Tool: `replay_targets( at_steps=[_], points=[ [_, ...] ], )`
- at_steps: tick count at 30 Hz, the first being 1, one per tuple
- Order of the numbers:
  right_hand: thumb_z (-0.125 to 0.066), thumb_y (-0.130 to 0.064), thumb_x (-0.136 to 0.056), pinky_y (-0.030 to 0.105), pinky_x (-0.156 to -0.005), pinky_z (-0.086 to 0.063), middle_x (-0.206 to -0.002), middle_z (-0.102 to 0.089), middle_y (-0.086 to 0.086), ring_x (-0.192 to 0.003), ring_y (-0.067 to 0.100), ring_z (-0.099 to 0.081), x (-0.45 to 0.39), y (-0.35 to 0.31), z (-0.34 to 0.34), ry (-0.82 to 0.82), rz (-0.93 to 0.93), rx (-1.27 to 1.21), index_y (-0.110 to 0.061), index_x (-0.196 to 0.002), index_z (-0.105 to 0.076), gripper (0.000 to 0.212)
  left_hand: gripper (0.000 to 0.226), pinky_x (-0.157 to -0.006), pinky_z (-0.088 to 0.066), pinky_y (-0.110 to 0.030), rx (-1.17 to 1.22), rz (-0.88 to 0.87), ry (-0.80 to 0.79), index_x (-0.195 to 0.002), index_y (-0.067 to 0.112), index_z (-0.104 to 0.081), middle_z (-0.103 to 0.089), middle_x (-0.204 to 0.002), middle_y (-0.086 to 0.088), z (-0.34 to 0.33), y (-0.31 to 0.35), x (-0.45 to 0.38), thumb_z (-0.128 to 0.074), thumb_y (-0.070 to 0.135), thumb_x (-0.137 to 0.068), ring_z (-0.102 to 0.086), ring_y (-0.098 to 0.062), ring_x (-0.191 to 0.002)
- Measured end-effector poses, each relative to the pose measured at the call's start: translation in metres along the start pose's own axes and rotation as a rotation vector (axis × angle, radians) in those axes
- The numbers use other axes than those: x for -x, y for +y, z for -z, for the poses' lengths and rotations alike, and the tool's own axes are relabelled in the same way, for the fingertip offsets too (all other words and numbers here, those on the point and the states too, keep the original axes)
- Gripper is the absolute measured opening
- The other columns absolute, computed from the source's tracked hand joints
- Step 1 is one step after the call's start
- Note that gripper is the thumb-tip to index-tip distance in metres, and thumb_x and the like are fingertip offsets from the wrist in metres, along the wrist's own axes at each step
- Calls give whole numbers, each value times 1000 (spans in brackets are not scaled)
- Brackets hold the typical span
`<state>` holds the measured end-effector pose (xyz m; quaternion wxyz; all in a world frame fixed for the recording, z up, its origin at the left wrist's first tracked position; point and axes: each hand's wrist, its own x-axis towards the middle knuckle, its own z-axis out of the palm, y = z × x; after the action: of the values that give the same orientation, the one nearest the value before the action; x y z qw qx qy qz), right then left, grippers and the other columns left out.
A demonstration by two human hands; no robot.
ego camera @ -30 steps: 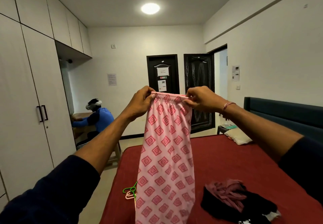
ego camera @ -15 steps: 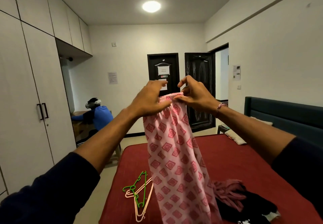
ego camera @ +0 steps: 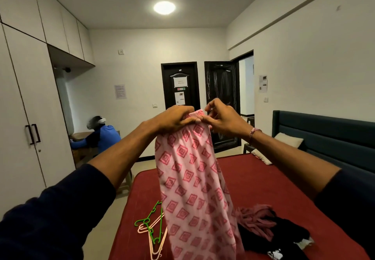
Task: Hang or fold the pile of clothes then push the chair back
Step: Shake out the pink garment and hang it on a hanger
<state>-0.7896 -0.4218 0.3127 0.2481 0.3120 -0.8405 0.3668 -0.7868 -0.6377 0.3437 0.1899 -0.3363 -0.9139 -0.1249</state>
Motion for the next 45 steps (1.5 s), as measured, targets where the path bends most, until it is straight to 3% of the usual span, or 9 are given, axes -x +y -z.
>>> replay_targets(
  at_steps=[6,14,17,20,23,28,31,37,45],
  points=[
    [-29,-65,-99,33,-59,-60,-85,-74,20,-72,28,-75,37,20,-20,-336,-411,-236,-2,-101,-60,69,26,-69,-47,-22,-93,-25,11,-96,22,-65,-65,-85,8,0,4,-11,-55,47,-98,-62,-3,-77],
    [-28,-35,-109,52,-92,-57,-113,-70,14,-104,29,-68,80,52,-92,-466,-516,-476,-7,-113,-63,45,16,-66,-44,-20,-82,-29,53,-89,31,-62,-62,-83,11,24,13,-22,-58,45,-97,-61,-3,-75],
    [-25,-51,-106,51,-103,-50,-114,-71,7,-109,26,-66,84,55,-109,-529,-613,-518,-16,-112,-68,56,17,-65,-45,-18,-104,-35,67,-90,31,-63,-64,-85,9,36,15,-26,-59,46,-96,-63,-5,-76],
    [-5,-86,-86,41,-86,-53,-113,-73,5,-107,24,-66,84,60,-120,-527,-728,-594,-29,-116,-67,90,26,-65,-49,-20,-104,-8,85,-97,23,-67,-68,-90,3,49,14,-26,-59,48,-95,-66,-10,-78],
    [0,-96,-70,32,-66,-48,-78,-65,8,-70,19,-60,82,68,-125,-595,-773,-930,-19,-88,-66,103,23,-61,-43,-15,-140,-7,115,-96,22,-66,-64,-85,6,60,14,-22,-59,44,-96,-61,-5,-74],
    [-31,-58,-104,37,-79,-54,-89,-68,14,-80,24,-64,69,77,-120,-151,-774,-1488,-13,-88,-54,54,28,-61,-49,-24,-156,53,133,-97,15,-67,-63,-82,4,77,5,-7,-58,41,-96,-62,-10,-72],
    [-54,-27,-103,34,-70,-58,-86,-62,10,-72,19,-61,62,72,-109,27,-708,-1486,-3,-102,-62,26,30,-66,-50,-31,-142,116,164,-99,13,-66,-63,-84,1,84,-8,5,-58,42,-97,-61,-15,-74],
    [-67,-14,-93,19,-45,-42,-86,-68,4,-54,4,-59,61,66,-73,146,-590,-1163,-6,-121,-67,29,25,-60,-43,-24,-96,240,234,-100,20,-62,-60,-85,5,94,-37,37,-54,44,-98,-60,-13,-74],
    [-86,-9,-67,37,-68,-41,-95,-78,2,-79,16,-72,52,63,-49,210,-555,-1076,-13,-113,-69,49,30,-63,-43,-25,4,318,321,-97,18,-67,-65,-90,-3,91,-68,70,-56,46,-95,-63,-20,-80]
  ],
)
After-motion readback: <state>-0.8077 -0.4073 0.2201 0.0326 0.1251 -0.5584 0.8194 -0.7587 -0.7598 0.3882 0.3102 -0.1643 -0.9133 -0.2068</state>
